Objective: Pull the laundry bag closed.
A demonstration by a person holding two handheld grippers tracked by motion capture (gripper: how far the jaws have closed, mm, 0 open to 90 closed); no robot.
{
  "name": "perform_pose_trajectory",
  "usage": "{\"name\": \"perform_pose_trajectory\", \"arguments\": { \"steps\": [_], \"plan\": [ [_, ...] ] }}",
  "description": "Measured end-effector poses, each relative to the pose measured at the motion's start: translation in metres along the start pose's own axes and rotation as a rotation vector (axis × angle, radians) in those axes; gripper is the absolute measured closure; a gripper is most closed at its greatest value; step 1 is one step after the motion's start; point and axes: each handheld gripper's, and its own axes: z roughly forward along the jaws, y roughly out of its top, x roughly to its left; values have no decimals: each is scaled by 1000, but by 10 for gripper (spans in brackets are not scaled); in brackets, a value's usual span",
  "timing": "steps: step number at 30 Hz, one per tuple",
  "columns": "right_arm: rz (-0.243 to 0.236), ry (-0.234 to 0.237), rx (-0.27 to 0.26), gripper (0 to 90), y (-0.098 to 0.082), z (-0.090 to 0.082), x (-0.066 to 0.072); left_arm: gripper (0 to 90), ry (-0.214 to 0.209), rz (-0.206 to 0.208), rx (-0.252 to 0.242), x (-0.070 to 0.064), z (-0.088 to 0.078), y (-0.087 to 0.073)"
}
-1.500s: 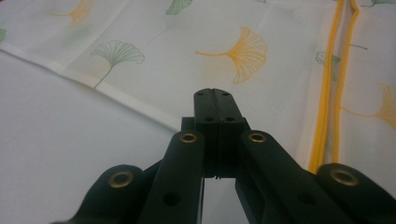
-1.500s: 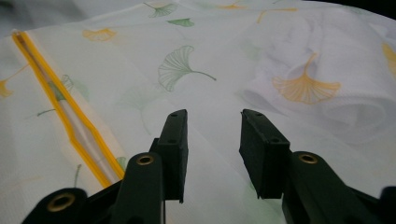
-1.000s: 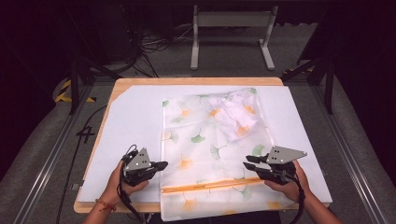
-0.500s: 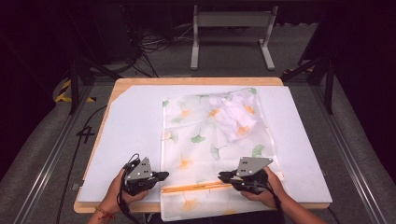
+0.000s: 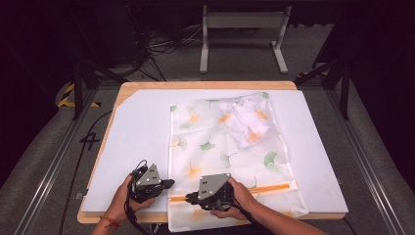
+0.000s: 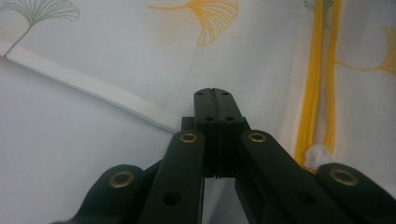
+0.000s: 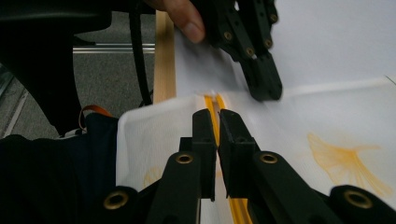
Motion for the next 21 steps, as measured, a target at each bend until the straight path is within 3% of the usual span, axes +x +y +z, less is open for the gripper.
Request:
{"name": "perform_pose_trajectory", "arguments": {
  "steps": [2,5,8,12,17,21],
  "plan": [
    [-23,12,12,832,10,17,3,900,5,1,-1,1,1,1],
    [-53,9,35,812,15,28,6,900,3,10,9,2,3,2],
    [-62,17,52,784,23,42,8,900,9,28,27,2,4,5],
    [-74,3,84,718,32,55,11,900,6,15,27,5,5,6],
    [-45,-23,122,676,34,69,8,900,-5,-10,22,9,7,7],
    [-18,-17,139,646,32,77,1,900,-2,-18,26,10,7,8]
  ]
}}
